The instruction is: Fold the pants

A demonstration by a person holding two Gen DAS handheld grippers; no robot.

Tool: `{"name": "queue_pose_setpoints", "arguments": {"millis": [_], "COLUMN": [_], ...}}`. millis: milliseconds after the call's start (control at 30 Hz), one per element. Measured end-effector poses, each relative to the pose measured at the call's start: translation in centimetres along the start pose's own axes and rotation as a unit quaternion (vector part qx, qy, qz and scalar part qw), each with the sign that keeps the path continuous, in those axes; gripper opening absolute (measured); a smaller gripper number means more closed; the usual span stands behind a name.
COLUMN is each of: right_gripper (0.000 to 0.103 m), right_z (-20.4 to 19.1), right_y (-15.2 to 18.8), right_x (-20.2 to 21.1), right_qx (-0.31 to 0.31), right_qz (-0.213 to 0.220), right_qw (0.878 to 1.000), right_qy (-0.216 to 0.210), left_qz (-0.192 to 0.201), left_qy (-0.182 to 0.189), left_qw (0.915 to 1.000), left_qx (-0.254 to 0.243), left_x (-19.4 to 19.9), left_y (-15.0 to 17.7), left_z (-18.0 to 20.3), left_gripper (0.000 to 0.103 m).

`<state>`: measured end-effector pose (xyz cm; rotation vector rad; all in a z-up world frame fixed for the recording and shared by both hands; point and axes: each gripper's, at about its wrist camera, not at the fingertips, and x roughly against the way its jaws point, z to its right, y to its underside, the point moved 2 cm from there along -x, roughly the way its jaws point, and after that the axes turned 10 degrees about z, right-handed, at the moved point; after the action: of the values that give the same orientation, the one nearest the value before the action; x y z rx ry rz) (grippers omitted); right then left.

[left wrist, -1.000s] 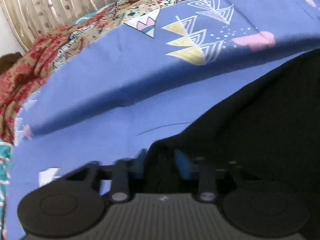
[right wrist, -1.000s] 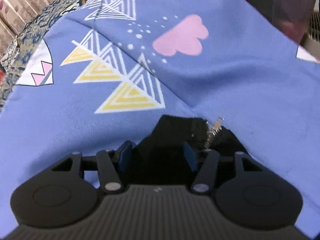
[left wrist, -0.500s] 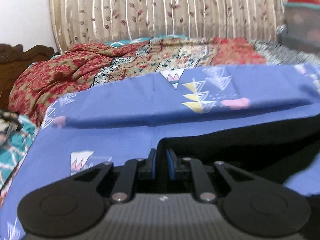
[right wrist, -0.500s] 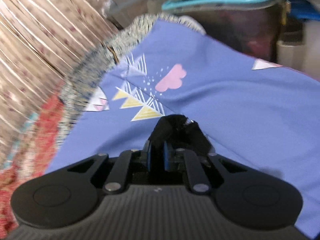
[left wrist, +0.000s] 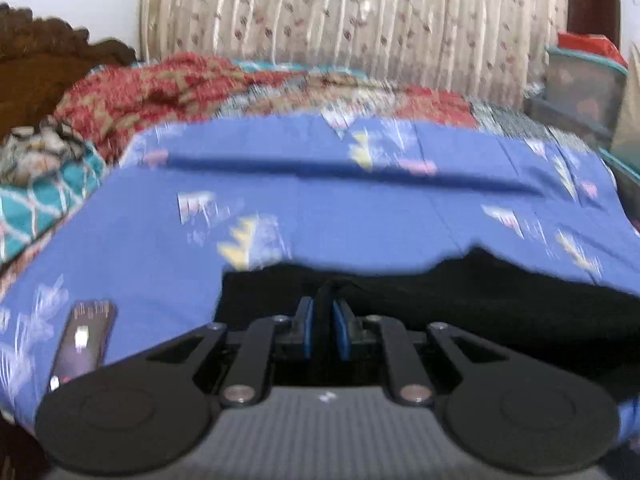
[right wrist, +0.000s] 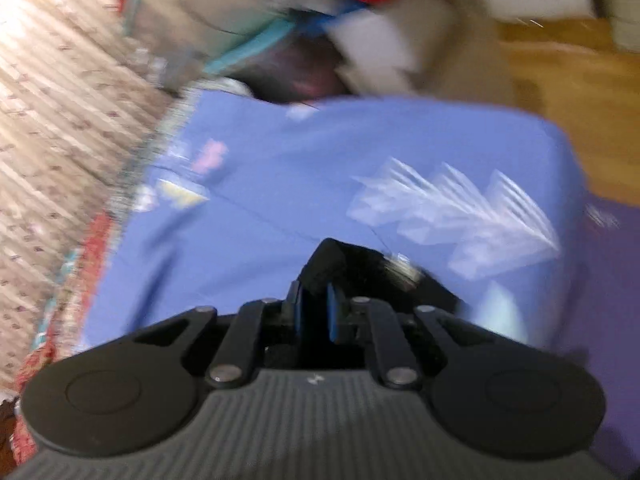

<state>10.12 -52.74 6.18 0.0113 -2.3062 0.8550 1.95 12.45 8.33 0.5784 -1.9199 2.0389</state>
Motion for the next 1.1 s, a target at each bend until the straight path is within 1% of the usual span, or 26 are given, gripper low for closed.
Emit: {"name": "queue_pose_setpoints", "arguments": {"millis": [33, 67, 100, 133, 167, 233, 267, 333, 400, 500, 533, 667, 767, 933, 1100], "right_gripper": [0.022, 0.023, 0.028, 0.039, 0.043, 0.044, 0.044, 0.044, 0.044, 0.045, 0.045, 0.046, 0.047, 0.048, 0.048], "right_z": [1.4, 2.4, 3.4, 4.3, 4.8, 5.1, 4.7, 3.0, 1.0, -1.5, -2.6, -5.0, -5.2, -7.1, -8.5], "right_y": [1.1, 2.0, 2.6, 3.1, 3.3, 3.3, 3.3, 3.8, 4.8, 6.4, 7.2, 8.6, 9.5, 11.5, 13.1], "right_x": [-0.4, -1.0, -1.3, -1.3, -0.8, 0.4, 1.0, 2.0, 3.2, 4.4, 4.5, 4.5, 5.1, 5.2, 5.0], "right_qx": [0.003, 0.003, -0.004, -0.021, -0.038, -0.06, -0.053, -0.016, 0.024, 0.077, 0.096, 0.151, 0.196, 0.221, 0.24], "right_qz": [-0.004, -0.011, -0.014, -0.008, 0.001, 0.04, 0.061, 0.099, 0.129, 0.15, 0.153, 0.154, 0.149, 0.138, 0.131], "right_qw": [1.0, 0.999, 0.998, 0.996, 0.996, 0.994, 0.993, 0.991, 0.988, 0.984, 0.982, 0.976, 0.969, 0.965, 0.962], "right_qy": [0.015, 0.033, 0.059, 0.085, 0.087, 0.077, 0.081, 0.085, 0.08, 0.055, 0.044, 0.014, -0.007, -0.019, -0.016], "left_qz": [-0.021, -0.041, -0.063, -0.083, -0.093, -0.102, -0.1, -0.101, -0.106, -0.117, -0.121, -0.132, -0.137, -0.153, -0.156], "left_qy": [-0.001, -0.008, -0.016, -0.026, -0.039, -0.068, -0.079, -0.083, -0.087, -0.089, -0.088, -0.083, -0.087, -0.084, -0.078], "left_qw": [0.9997, 0.9989, 0.9972, 0.995, 0.9934, 0.9908, 0.9905, 0.9909, 0.9903, 0.9891, 0.9887, 0.9877, 0.9866, 0.9834, 0.9827], "left_qx": [-0.012, -0.023, -0.037, -0.05, -0.055, -0.058, -0.052, -0.033, -0.023, -0.017, -0.015, 0.003, 0.016, 0.052, 0.065], "left_x": [0.1, -0.1, -0.2, -0.4, -0.3, -0.3, -0.1, 0.0, 0.1, 0.4, 0.4, 0.8, 0.9, 0.8, 0.9], "left_y": [1.2, 2.2, 3.0, 3.5, 3.9, 3.6, 3.3, 2.8, 2.8, 3.2, 3.5, 4.2, 4.3, 4.7, 5.2], "left_z": [0.4, 0.8, 1.1, 1.4, 1.7, 1.9, 1.9, 1.7, 1.6, 1.4, 1.4, 0.7, -0.1, -1.5, -2.0], "left_gripper": [0.018, 0.02, 0.022, 0.027, 0.034, 0.045, 0.046, 0.046, 0.046, 0.048, 0.048, 0.048, 0.048, 0.05, 0.05]}}
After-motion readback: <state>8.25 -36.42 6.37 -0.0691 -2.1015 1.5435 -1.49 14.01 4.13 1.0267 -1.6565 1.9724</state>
